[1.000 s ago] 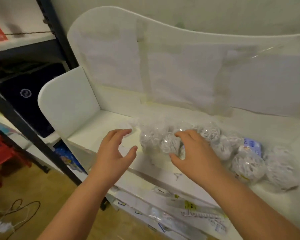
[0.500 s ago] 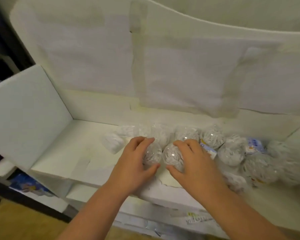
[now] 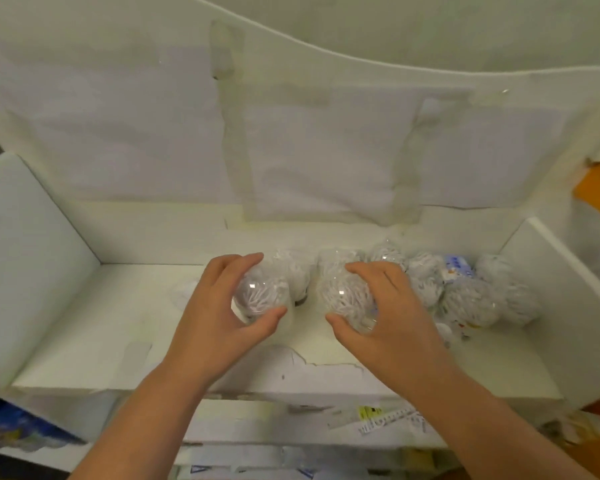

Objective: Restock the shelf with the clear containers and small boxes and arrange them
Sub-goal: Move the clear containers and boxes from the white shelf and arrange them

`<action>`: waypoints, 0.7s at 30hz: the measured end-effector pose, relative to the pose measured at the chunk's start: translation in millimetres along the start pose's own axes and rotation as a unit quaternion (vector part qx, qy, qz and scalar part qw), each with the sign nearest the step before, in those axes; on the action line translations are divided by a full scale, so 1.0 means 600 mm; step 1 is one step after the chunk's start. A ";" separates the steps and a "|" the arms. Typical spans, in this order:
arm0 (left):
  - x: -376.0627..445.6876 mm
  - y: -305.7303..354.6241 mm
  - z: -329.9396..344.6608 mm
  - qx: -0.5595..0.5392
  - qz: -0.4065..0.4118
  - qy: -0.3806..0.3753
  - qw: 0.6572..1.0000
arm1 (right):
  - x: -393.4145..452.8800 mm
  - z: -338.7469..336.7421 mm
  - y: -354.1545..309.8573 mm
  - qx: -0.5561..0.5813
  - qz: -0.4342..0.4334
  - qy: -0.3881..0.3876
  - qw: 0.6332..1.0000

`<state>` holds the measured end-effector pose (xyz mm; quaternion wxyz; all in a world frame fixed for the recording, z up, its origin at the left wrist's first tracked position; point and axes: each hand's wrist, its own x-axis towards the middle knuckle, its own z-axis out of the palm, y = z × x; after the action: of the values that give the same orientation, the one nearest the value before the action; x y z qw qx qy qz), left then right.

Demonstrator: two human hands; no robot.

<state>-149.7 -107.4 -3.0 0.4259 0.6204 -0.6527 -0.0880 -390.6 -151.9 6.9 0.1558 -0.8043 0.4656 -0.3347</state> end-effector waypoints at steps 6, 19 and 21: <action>-0.008 0.085 0.018 0.000 0.017 0.014 1.000 | -0.045 -0.085 0.009 0.001 0.017 0.059 0.998; -0.149 0.414 0.176 -0.035 0.104 -0.070 0.991 | -0.363 -0.368 0.104 -0.029 0.090 0.138 0.986; -0.175 0.470 0.211 -0.043 0.121 -0.083 0.988 | -0.414 -0.420 0.125 -0.040 0.108 0.149 0.982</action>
<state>-455.3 -6.3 52.7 0.4038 0.5088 -0.7516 -0.1152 -696.2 36.7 50.0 0.0870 -0.6959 0.5809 -0.4132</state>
